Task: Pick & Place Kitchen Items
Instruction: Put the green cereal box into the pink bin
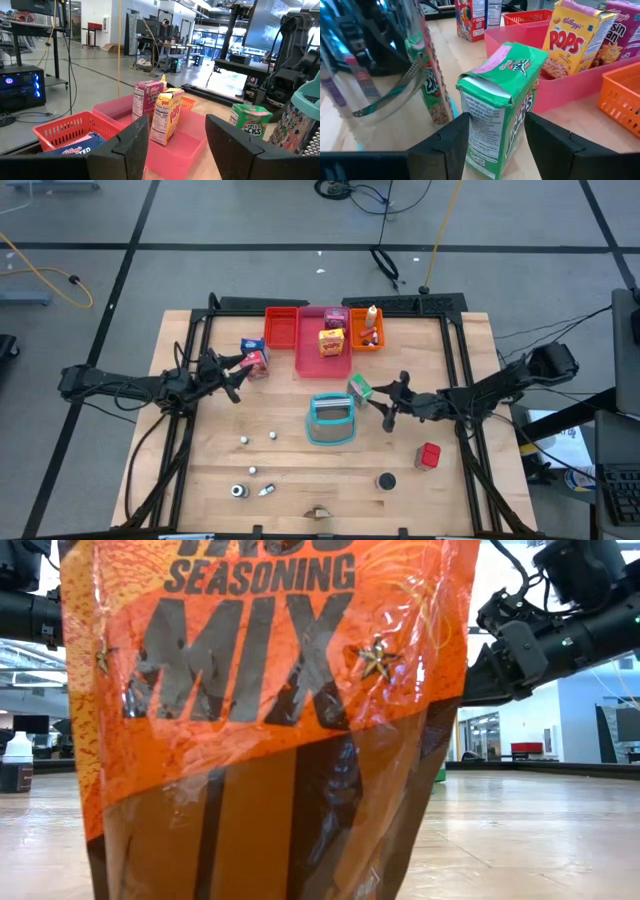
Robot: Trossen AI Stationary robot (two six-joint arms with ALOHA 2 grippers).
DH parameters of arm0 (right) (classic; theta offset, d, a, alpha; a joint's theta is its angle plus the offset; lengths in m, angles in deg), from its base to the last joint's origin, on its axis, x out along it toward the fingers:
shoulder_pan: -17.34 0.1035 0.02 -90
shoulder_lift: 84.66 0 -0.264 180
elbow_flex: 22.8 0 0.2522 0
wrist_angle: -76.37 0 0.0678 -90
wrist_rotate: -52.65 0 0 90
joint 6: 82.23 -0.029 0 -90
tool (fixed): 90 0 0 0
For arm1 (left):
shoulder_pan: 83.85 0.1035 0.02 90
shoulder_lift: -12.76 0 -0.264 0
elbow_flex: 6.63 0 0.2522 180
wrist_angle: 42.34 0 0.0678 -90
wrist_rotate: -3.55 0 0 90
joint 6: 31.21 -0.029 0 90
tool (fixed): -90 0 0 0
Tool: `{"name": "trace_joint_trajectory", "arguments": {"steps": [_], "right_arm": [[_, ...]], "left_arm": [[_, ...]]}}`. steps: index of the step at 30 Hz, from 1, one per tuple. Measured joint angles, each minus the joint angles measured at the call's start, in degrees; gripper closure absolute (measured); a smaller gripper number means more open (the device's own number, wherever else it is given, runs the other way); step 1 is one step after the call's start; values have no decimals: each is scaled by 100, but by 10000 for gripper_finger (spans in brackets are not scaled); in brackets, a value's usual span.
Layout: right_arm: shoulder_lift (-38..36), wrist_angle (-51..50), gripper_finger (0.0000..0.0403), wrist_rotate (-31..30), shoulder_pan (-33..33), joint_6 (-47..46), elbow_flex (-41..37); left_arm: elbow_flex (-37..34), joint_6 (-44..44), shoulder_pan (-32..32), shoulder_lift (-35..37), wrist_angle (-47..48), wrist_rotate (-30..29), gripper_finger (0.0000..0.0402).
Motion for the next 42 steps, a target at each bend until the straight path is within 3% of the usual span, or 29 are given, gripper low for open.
{"name": "trace_joint_trajectory", "arguments": {"steps": [9, 18, 25, 42], "right_arm": [[372, 512, 291, -7, -140, 28, 0], [837, 1124, 393, -10, -270, 134, 2], [793, 1139, 400, 2, -270, 181, 2], [-781, 1125, 403, 21, -484, 1306, 4]], "left_arm": [[0, 2, 0, 1, 1, 0, 204], [0, 2, -2, 0, 1, 0, 204], [0, 5, -2, 0, 3, -2, 204], [0, 9, 0, 0, 2, -1, 204]]}}
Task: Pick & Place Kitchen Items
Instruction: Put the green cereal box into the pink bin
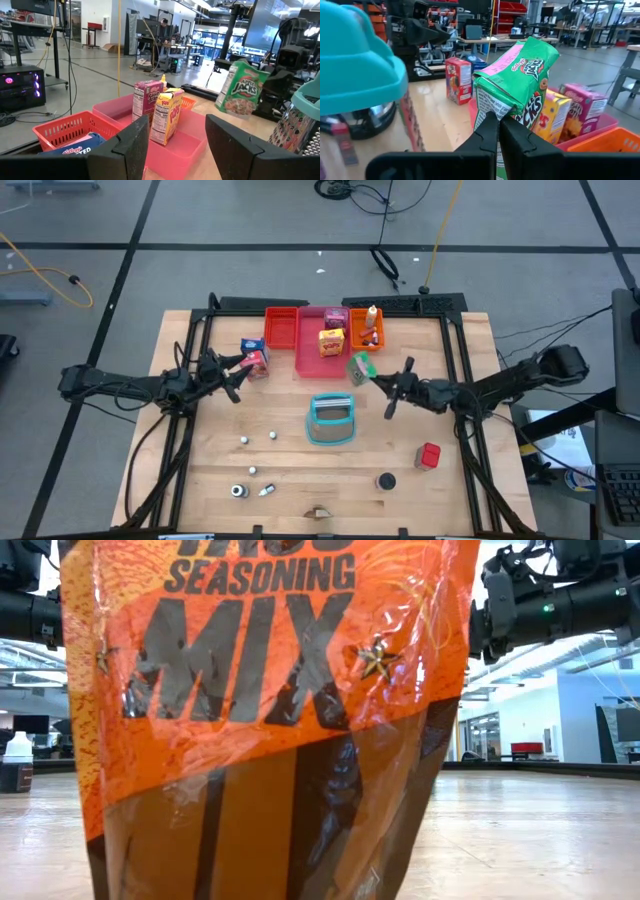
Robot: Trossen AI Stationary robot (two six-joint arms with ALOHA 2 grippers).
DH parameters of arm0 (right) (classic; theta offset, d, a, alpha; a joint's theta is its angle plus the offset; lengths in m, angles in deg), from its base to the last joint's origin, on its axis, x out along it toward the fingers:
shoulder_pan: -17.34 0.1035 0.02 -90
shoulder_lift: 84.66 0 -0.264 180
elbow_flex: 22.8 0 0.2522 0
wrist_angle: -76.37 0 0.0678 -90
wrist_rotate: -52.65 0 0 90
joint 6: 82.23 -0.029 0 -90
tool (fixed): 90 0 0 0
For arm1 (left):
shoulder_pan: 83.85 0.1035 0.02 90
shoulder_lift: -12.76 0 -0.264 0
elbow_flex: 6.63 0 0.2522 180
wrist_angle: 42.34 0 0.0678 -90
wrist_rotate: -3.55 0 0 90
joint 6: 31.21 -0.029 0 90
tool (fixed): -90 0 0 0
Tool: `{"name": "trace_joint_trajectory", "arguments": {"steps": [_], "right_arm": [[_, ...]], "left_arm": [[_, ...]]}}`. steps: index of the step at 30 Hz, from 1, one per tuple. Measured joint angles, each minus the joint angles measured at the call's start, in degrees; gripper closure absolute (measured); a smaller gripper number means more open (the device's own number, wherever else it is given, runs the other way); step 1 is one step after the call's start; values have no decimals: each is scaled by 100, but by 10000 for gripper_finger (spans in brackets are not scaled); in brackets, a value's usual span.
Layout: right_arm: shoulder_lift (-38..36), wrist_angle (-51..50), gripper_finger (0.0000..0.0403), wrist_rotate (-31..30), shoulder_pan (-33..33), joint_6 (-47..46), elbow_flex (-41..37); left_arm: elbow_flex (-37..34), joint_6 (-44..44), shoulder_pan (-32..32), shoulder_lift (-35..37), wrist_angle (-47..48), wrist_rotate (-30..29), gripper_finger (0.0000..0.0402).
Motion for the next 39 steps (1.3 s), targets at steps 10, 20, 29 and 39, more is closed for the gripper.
{"name": "trace_joint_trajectory", "arguments": {"steps": [10, 20, 29, 39], "right_arm": [[-8, -703, 403, 794, -701, 84, 554], [627, -708, 403, 1372, -1163, 51, 1038], [1429, -498, 403, 1507, -1417, 42, 1493], [1970, -212, 403, 1467, -1685, -152, 1622]], "left_arm": [[0, 29, -2, 0, -3, 1, 204], [0, 8, -1, 1, -3, -1, 204], [0, 12, -1, 0, -3, 1, 204], [0, -11, -1, 0, 12, 1, 204]]}}
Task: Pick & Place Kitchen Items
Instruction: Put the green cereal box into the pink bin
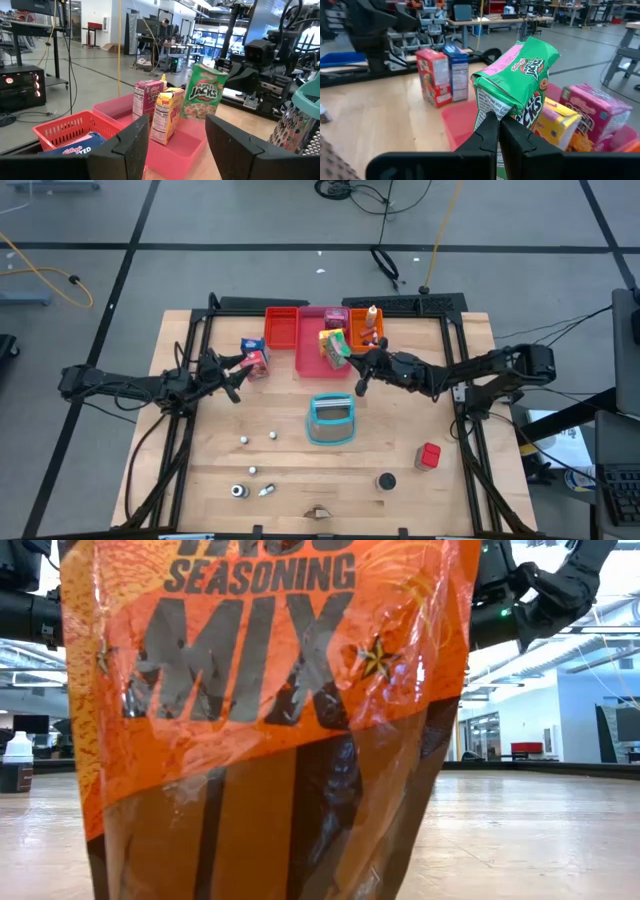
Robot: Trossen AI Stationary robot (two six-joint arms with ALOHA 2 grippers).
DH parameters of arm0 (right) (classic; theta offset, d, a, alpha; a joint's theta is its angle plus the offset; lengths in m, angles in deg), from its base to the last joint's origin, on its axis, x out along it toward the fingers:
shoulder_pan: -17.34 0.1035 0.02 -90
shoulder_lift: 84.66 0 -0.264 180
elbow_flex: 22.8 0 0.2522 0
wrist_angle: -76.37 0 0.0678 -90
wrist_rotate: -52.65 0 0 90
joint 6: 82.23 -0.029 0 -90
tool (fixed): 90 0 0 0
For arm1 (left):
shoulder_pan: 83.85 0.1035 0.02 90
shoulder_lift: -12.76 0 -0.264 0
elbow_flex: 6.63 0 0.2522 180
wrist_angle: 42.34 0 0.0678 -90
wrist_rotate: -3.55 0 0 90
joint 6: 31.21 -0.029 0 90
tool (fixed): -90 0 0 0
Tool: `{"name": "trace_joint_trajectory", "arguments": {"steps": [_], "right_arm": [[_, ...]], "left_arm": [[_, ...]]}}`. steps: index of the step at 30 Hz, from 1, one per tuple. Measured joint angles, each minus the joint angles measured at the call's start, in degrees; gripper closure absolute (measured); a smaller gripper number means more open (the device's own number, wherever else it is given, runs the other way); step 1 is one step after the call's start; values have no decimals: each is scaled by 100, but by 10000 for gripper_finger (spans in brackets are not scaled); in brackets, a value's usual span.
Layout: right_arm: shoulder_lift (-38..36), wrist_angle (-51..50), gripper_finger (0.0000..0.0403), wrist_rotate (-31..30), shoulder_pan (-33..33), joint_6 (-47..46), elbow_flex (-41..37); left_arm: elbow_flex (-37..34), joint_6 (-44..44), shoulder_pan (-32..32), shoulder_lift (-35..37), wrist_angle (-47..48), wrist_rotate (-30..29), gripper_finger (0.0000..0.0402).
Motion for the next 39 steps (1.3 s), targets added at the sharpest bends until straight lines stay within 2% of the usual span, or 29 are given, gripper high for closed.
{"name": "trace_joint_trajectory", "arguments": {"steps": [23, 32, 39], "right_arm": [[309, -19, 401, -282, -40, -144, -6], [309, -89, 362, -254, -40, -133, -7], [309, -84, 320, 38, -37, -133, -7]], "left_arm": [[0, 3, 2, 0, 24, 0, 204], [0, 4, 2, 0, 22, 0, 204], [0, 14, 0, 1, 24, 0, 204]]}}
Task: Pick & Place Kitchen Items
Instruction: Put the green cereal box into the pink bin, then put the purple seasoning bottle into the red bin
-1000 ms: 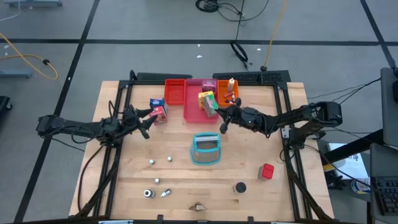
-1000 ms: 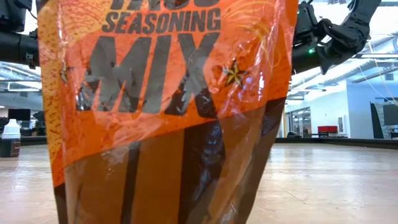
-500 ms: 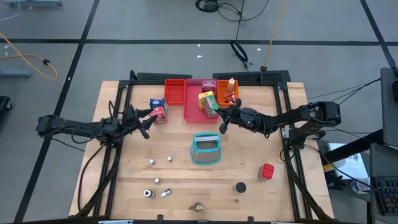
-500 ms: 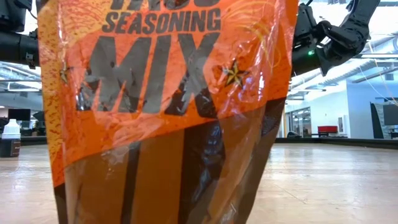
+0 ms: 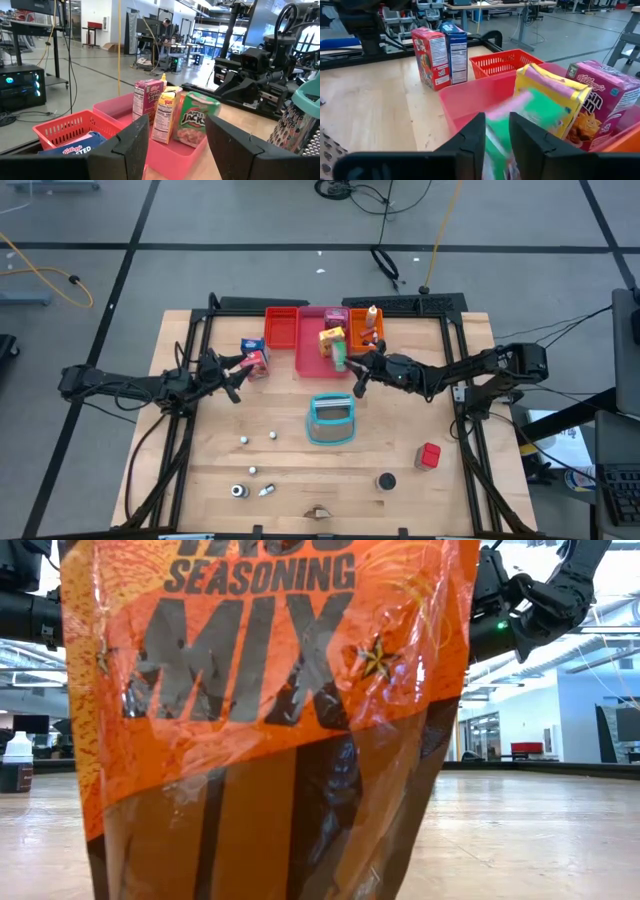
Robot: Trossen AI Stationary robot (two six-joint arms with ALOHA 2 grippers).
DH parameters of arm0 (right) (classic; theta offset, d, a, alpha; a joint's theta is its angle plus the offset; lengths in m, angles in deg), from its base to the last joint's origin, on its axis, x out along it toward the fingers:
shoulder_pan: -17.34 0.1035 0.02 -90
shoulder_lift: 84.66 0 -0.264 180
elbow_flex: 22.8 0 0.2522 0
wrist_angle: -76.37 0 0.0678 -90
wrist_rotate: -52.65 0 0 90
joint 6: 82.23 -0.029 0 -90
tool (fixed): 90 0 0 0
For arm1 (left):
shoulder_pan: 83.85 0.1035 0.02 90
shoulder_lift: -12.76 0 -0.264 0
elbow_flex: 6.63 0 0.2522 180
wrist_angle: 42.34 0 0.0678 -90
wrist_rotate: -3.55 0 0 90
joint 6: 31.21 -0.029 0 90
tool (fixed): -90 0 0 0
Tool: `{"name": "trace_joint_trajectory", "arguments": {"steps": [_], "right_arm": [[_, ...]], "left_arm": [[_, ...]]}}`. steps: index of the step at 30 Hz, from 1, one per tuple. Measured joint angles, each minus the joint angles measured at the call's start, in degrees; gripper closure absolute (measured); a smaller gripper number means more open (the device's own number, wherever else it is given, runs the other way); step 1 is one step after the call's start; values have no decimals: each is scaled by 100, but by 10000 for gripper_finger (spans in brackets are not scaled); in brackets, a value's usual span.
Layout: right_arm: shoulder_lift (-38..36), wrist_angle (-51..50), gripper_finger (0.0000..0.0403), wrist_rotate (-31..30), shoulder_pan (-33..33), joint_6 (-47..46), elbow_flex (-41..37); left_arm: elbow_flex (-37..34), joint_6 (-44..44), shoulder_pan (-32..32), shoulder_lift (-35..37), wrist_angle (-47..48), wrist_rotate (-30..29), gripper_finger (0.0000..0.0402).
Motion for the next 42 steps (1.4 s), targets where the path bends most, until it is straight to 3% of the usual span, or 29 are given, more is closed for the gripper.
{"name": "trace_joint_trajectory", "arguments": {"steps": [8, 16, 32, 42], "right_arm": [[-57, -64, 284, 2, 89, 131, 0], [-615, -386, 281, 4, 450, 588, 0], [-2621, -3669, 277, 35, 1228, 312, -2], [-3126, -4285, 277, 1785, 2171, -404, -11]], "left_arm": [[1, 2, 1, -1, -2, 0, 204], [0, 5, 0, -1, 0, 0, 204], [0, 35, 1, 0, 2, 0, 204], [0, 38, 0, -1, 0, 0, 204]]}}
